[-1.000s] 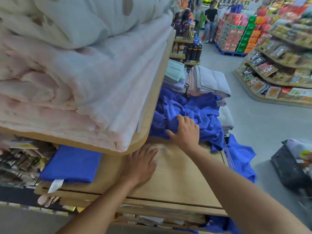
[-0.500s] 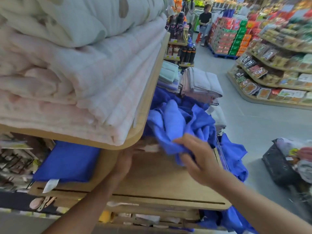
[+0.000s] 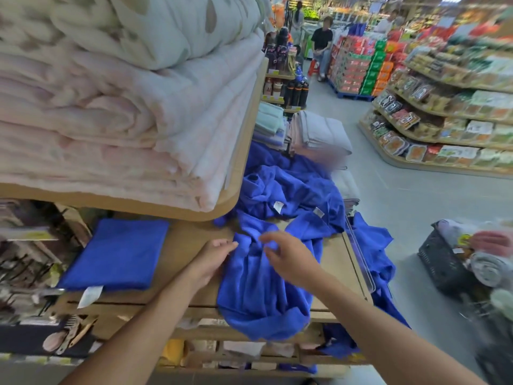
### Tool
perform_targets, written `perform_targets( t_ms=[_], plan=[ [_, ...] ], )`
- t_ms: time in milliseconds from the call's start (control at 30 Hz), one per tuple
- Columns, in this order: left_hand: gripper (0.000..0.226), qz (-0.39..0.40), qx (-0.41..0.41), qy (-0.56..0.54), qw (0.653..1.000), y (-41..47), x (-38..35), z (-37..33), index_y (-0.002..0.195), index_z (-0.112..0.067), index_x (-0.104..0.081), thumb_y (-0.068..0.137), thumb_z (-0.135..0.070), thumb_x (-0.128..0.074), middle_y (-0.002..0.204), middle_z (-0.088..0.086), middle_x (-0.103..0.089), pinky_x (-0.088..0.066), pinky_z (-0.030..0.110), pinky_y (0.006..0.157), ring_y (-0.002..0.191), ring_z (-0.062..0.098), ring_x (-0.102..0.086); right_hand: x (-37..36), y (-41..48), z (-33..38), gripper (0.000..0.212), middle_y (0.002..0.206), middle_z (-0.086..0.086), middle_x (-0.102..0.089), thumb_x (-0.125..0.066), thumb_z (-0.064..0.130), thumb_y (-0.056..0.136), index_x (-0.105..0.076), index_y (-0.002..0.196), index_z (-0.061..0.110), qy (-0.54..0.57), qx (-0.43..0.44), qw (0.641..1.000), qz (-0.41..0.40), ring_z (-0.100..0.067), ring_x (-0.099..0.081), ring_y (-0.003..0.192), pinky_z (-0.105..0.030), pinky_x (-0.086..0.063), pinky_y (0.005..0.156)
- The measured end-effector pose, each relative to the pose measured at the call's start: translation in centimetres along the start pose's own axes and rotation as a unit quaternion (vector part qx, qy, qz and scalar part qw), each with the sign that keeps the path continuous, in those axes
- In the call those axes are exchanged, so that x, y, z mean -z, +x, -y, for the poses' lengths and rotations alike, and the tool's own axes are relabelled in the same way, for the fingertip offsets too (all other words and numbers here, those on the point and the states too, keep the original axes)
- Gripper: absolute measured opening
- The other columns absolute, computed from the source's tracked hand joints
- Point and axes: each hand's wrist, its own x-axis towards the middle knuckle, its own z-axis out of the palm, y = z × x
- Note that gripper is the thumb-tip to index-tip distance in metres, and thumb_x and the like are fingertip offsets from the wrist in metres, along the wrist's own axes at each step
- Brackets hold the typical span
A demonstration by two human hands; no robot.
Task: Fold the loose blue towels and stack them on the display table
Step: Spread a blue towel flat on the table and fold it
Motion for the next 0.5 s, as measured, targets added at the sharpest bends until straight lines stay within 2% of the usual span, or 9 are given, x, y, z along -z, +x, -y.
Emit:
perform_targets(
  t_ms=[67, 100, 133, 200, 233, 300, 367, 433, 500],
  plan=[
    [0.024, -0.018, -0.018, -0.055, 0.998, -0.6, -0.2, -0.1, 0.09, -0.013, -0.066, 0.104, -0.008, -0.047, 0.077, 0.002, -0.071, -0.047, 0.02, 0.054, 0.066, 0.01, -0.065, 0.0, 3.4, -0.5, 0.052, 0.149, 0.001, -0.049, -0.051, 0.027, 0.1, -0.042, 0.151, 0.028, 0.016, -0.052, 0.998, -0.003, -0.024, -0.057, 0.126, -0.041, -0.047, 0.102],
    [0.025, -0.021, -0.019, -0.096, 0.995, -1.1, -0.3, -0.1, 0.097, -0.012, -0.066, 0.105, -0.008, -0.043, 0.083, 0.003, -0.074, -0.051, 0.021, 0.059, 0.071, 0.009, -0.069, -0.3, 4.6, -0.8, 0.06, 0.153, -0.006, -0.044, -0.053, 0.028, 0.101, -0.032, 0.157, 0.023, 0.021, -0.088, 0.996, 0.018, -0.028, -0.055, 0.129, -0.043, -0.047, 0.104],
    [0.026, -0.027, -0.022, -0.124, 0.992, -1.4, -0.1, -0.1, 0.103, -0.012, -0.066, 0.107, -0.009, -0.04, 0.089, 0.003, -0.076, -0.053, 0.023, 0.064, 0.076, 0.01, -0.071, -0.8, 5.3, -1.2, 0.065, 0.147, -0.008, -0.049, -0.056, 0.034, 0.1, -0.029, 0.157, 0.021, 0.023, -0.118, 0.992, 0.044, -0.03, -0.058, 0.125, -0.043, -0.049, 0.101],
    [0.026, -0.069, -0.034, -0.156, 0.985, -1.6, 1.1, 0.5, 0.104, -0.013, -0.065, 0.108, -0.01, -0.039, 0.097, 0.007, -0.074, -0.054, 0.026, 0.071, 0.084, 0.013, -0.072, -1.5, 5.4, -2.0, 0.057, 0.113, 0.004, -0.065, -0.062, 0.051, 0.092, -0.046, 0.141, 0.028, -0.019, -0.138, 0.985, 0.103, -0.027, -0.065, 0.109, -0.04, -0.053, 0.087],
    [0.026, -0.101, -0.041, -0.156, 0.982, -1.6, 2.0, 0.6, 0.101, -0.013, -0.065, 0.108, -0.011, -0.04, 0.1, 0.009, -0.073, -0.054, 0.029, 0.075, 0.087, 0.017, -0.071, -1.6, 4.9, -2.6, 0.049, 0.099, 0.012, -0.065, -0.064, 0.055, 0.087, -0.054, 0.13, 0.032, -0.063, -0.135, 0.981, 0.123, -0.024, -0.064, 0.106, -0.038, -0.051, 0.08],
    [0.025, -0.188, -0.035, -0.184, 0.964, -1.5, 4.5, 0.7, 0.095, -0.014, -0.062, 0.108, -0.014, -0.04, 0.105, 0.012, -0.067, -0.05, 0.035, 0.087, 0.089, 0.024, -0.065, -1.4, 3.2, -4.2, 0.032, 0.095, 0.009, -0.066, -0.063, 0.051, 0.087, -0.06, 0.112, 0.031, -0.123, -0.124, 0.976, 0.131, -0.025, -0.063, 0.105, -0.038, -0.048, 0.076],
    [0.022, -0.255, -0.04, -0.225, 0.94, -1.8, 6.9, 0.7, 0.096, -0.017, -0.06, 0.108, -0.016, -0.041, 0.107, 0.007, -0.065, -0.048, 0.034, 0.086, 0.09, 0.021, -0.062, -0.4, 1.0, -6.5, 0.021, 0.088, 0.001, -0.066, -0.062, 0.042, 0.091, -0.057, 0.093, 0.022, -0.123, -0.131, 0.976, 0.127, -0.027, -0.066, 0.092, -0.039, -0.05, 0.073],
    [0.02, -0.278, -0.064, -0.222, 0.932, -2.3, 7.9, 0.5, 0.1, -0.02, -0.061, 0.108, -0.018, -0.044, 0.102, -0.001, -0.068, -0.05, 0.031, 0.077, 0.098, 0.02, -0.063, 1.0, -1.0, -8.5, 0.023, 0.068, -0.001, -0.061, -0.064, 0.036, 0.095, -0.055, 0.085, 0.017, 0.002, -0.164, 0.978, 0.128, -0.021, -0.065, 0.06, -0.035, -0.05, 0.057],
    [0.02, -0.251, -0.065, -0.23, 0.938, -2.5, 7.8, 0.9, 0.107, -0.021, -0.065, 0.107, -0.019, -0.046, 0.101, -0.003, -0.071, -0.051, 0.029, 0.075, 0.102, 0.019, -0.065, 2.9, -2.5, -9.5, 0.02, 0.059, -0.002, -0.051, -0.067, 0.027, 0.098, -0.057, 0.092, 0.01, 0.171, -0.177, 0.96, 0.133, -0.018, -0.051, 0.039, -0.028, -0.042, 0.042]
  ],
)
